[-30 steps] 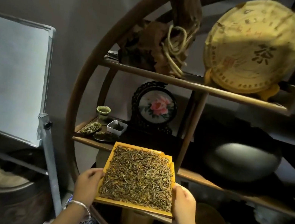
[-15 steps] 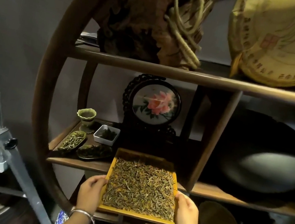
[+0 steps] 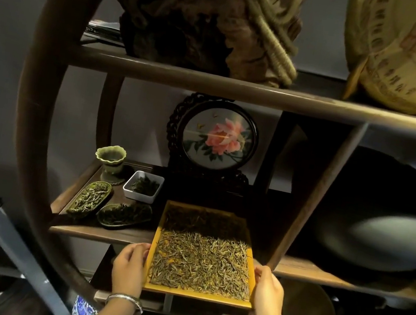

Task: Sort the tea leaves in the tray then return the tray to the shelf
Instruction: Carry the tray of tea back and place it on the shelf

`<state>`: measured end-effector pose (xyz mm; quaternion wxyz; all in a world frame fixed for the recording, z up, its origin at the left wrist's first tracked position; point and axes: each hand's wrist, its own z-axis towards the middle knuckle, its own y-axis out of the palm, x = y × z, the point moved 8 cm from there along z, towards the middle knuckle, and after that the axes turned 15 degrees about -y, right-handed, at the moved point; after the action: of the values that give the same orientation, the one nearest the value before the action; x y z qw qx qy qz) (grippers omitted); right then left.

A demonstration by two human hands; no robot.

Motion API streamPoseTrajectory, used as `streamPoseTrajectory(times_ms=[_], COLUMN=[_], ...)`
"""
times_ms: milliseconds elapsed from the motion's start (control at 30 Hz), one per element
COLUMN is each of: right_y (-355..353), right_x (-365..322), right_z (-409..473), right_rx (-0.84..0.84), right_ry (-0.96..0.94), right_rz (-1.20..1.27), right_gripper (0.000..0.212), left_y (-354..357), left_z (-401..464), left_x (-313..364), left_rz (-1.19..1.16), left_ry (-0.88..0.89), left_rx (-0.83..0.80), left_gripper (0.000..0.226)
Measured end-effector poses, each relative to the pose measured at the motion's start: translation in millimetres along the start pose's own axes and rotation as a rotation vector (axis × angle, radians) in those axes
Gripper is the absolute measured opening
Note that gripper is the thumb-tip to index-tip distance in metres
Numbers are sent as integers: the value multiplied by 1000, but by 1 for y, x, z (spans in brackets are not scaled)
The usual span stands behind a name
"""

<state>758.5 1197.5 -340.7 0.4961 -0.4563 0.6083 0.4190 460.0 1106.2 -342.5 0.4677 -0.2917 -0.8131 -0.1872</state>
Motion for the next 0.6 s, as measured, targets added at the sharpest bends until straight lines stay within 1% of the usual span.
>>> streamPoseTrajectory(times_ms=[67, 133, 167, 233, 267, 300, 333, 367, 433, 500, 600], right_y=[0, -2, -4, -7, -9, -12, -14, -15, -16, -15, -11], right_x=[-1, -5, -8, -11, -11, -11, -10, -8, -8, -12, -14], right_z=[1, 3, 3, 2, 0, -3, -6, -10, -16, -21, -25], right_rx=[-10, -60, -96, -188, -248, -318, -391, -460, -554, -588, -608], right_ry=[-6, -53, -85, -146, -173, -198, -229, -268, -357, -432, -496], right_rz=[-6, -41, -62, -81, -87, -96, -124, -171, -283, -382, -480], right_gripper=[33, 33, 31, 23, 20, 19, 25, 36, 57, 71, 81], left_y=[1, -1, -2, -5, -8, -10, -13, -16, -18, -16, -12], left_z=[1, 2, 1, -1, -2, -4, -8, -11, -18, -26, -32], left_x=[2, 2, 1, -4, -8, -12, -15, -16, -14, -6, 2], left_rz=[-10, 3, 19, 63, 114, 193, 284, 368, 531, 629, 647], left_ry=[-1, -4, -3, -3, 1, 27, 63, 97, 195, 311, 385], left_rx=[-9, -58, -112, -269, -345, -409, -449, -459, -419, -356, -265], left_gripper=[23, 23, 21, 17, 27, 44, 62, 77, 92, 92, 83])
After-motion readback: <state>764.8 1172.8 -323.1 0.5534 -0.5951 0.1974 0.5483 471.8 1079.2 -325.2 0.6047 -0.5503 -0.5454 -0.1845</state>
